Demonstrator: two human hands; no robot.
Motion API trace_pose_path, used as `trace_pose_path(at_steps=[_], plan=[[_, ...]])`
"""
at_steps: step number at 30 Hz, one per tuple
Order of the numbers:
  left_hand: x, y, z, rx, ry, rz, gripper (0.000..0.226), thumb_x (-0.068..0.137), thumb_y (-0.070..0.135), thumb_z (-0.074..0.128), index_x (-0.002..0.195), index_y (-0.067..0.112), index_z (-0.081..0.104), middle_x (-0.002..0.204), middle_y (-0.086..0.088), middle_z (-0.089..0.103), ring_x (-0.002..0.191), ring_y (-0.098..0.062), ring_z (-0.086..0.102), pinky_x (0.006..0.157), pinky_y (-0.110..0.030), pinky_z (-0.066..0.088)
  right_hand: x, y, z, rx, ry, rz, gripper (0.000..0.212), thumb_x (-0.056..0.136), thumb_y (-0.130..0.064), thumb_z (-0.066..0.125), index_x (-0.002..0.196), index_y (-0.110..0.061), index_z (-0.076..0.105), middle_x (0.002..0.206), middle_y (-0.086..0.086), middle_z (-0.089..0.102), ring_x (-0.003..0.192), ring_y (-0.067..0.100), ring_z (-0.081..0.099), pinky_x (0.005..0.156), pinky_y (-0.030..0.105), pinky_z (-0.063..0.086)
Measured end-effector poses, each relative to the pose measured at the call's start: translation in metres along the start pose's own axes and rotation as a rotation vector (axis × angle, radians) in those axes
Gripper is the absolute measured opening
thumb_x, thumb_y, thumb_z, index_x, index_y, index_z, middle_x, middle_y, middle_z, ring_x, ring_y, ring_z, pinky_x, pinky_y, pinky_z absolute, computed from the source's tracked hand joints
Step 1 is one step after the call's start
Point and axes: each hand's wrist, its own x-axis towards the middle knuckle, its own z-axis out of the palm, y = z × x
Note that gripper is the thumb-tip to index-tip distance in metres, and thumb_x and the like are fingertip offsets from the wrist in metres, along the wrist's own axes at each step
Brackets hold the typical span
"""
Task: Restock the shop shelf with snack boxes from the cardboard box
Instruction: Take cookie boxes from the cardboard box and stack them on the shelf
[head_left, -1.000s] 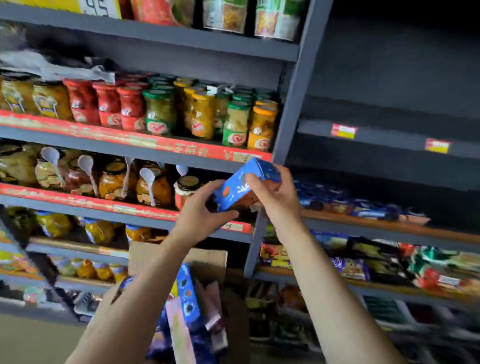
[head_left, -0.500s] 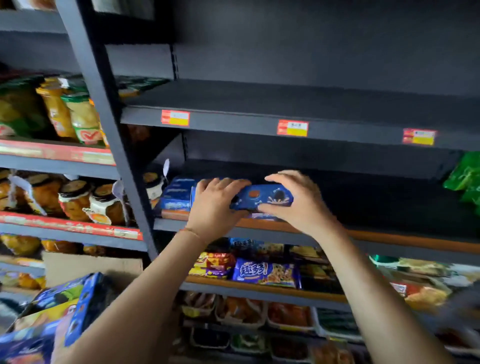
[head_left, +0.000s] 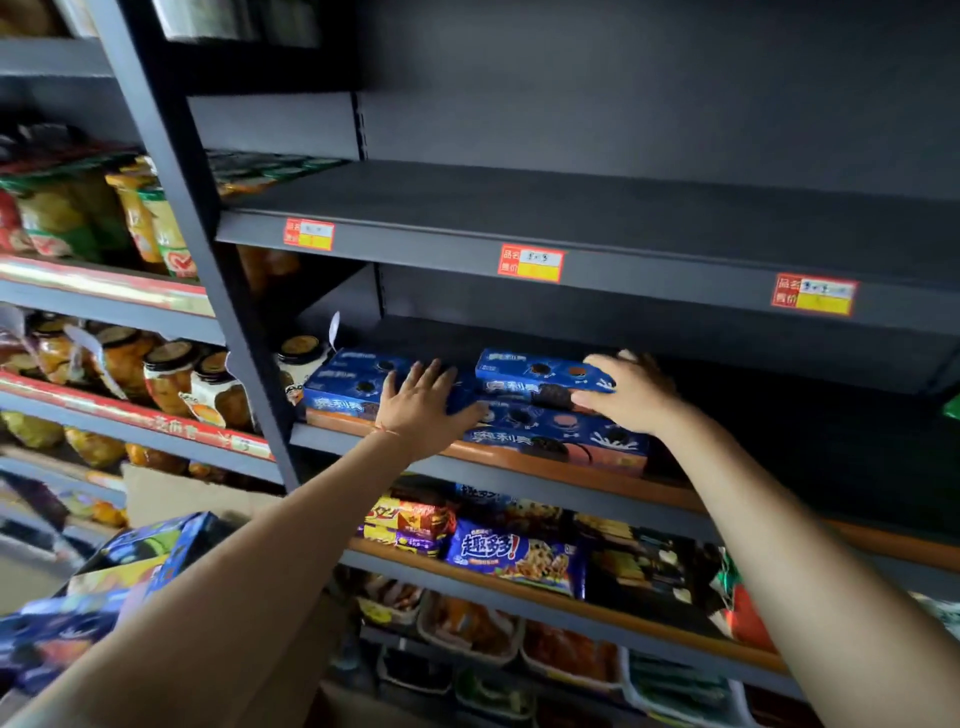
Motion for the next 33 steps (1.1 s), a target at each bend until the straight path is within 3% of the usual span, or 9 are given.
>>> trace_pose_path(at_steps=[4, 6, 14, 17, 19, 21, 24, 29, 33], plan=[[-0.005, 0.002, -0.001, 0.015, 0.037, -0.004, 0.084, 0.091, 0.077, 0.024, 0.157, 0.025, 0.021, 0.167, 0.001, 0.012, 0.154, -0.020, 0.005, 0.123, -0.046, -0.001, 0.001, 0.002, 0.005, 0.177, -0.310, 0.044, 0.066, 0.093, -0.062, 0.052, 0.151, -0.032, 0.038, 0.162, 0.007, 0.020, 0.147, 0.029, 0.024, 0.117, 0.044, 0.024], [-0.005, 0.003, 0.000, 0.022, 0.051, -0.007, 0.083, 0.092, 0.076, 0.023, 0.157, 0.024, 0.021, 0.166, 0.000, 0.013, 0.154, -0.021, 0.005, 0.124, -0.047, 0.000, 0.001, -0.003, 0.008, 0.250, -0.319, 0.026, 0.074, 0.090, -0.068, 0.049, 0.153, -0.031, 0.035, 0.164, 0.003, 0.018, 0.150, 0.024, 0.021, 0.119, 0.044, 0.021], [-0.013, -0.019, -0.008, -0.121, 0.116, 0.078, 0.075, 0.097, 0.067, 0.033, 0.156, 0.022, 0.026, 0.166, -0.002, 0.015, 0.154, -0.020, 0.005, 0.125, -0.043, 0.000, -0.009, -0.055, 0.024, -0.066, 0.026, -0.134, 0.066, 0.093, -0.071, 0.034, 0.147, -0.032, 0.041, 0.156, 0.002, 0.027, 0.143, 0.028, 0.022, 0.119, 0.048, 0.014], [-0.044, -0.051, -0.014, -0.236, 0.434, 0.133, 0.053, 0.095, 0.053, 0.040, 0.135, 0.021, 0.056, 0.142, -0.004, 0.052, 0.135, -0.026, 0.044, 0.115, -0.044, 0.029, -0.014, -0.114, 0.043, 0.137, 0.242, -0.431, 0.054, 0.094, -0.054, 0.044, 0.133, -0.019, 0.057, 0.137, 0.003, 0.046, 0.129, 0.023, 0.041, 0.108, 0.040, 0.032], [-0.071, -0.085, -0.011, -0.365, 0.539, 0.114, 0.040, 0.092, 0.044, 0.042, 0.111, 0.020, 0.068, 0.110, 0.001, 0.066, 0.098, -0.018, 0.061, 0.088, -0.040, 0.050, -0.021, -0.163, 0.065, 0.308, 0.261, -0.585, 0.040, 0.091, -0.045, 0.045, 0.111, -0.017, 0.067, 0.114, -0.002, 0.056, 0.108, 0.015, 0.053, 0.089, 0.033, 0.045], [-0.097, -0.131, -0.001, -0.482, 0.490, -0.024, 0.033, 0.092, 0.042, 0.044, 0.106, 0.023, 0.067, 0.099, 0.006, 0.066, 0.076, -0.011, 0.062, 0.070, -0.036, 0.054, -0.027, -0.216, 0.096, 0.401, 0.185, -0.658, 0.027, 0.092, -0.037, 0.047, 0.092, -0.019, 0.068, 0.093, -0.008, 0.059, 0.086, 0.010, 0.057, 0.072, 0.031, 0.049], [-0.129, -0.220, 0.031, -0.550, 0.351, -0.316, 0.024, 0.096, 0.033, 0.052, 0.114, 0.025, 0.065, 0.106, 0.003, 0.067, 0.081, -0.018, 0.065, 0.074, -0.037, 0.054, -0.028, -0.290, 0.161, 0.434, 0.021, -0.671, 0.020, 0.093, -0.025, 0.053, 0.079, -0.018, 0.065, 0.077, -0.006, 0.060, 0.071, 0.013, 0.056, 0.063, 0.041, 0.049], [-0.183, -0.368, 0.094, -0.541, 0.237, -0.667, 0.024, 0.090, 0.026, 0.058, 0.110, 0.018, 0.068, 0.113, -0.008, 0.064, 0.100, -0.033, 0.063, 0.082, -0.042, 0.051, -0.025, -0.392, 0.285, 0.303, -0.372, -0.565, 0.013, 0.093, -0.020, 0.058, 0.099, -0.017, 0.069, 0.089, -0.003, 0.059, 0.082, 0.019, 0.059, 0.075, 0.035, 0.048], [-0.218, -0.446, 0.138, -0.512, 0.165, -0.840, 0.043, 0.082, 0.028, 0.059, 0.120, 0.010, 0.068, 0.126, -0.016, 0.060, 0.117, -0.038, 0.055, 0.095, -0.044, 0.045, -0.023, -0.458, 0.365, 0.137, -0.531, -0.474, 0.036, 0.090, -0.029, 0.059, 0.125, -0.023, 0.054, 0.117, 0.007, 0.054, 0.108, 0.028, 0.056, 0.094, 0.040, 0.047]])
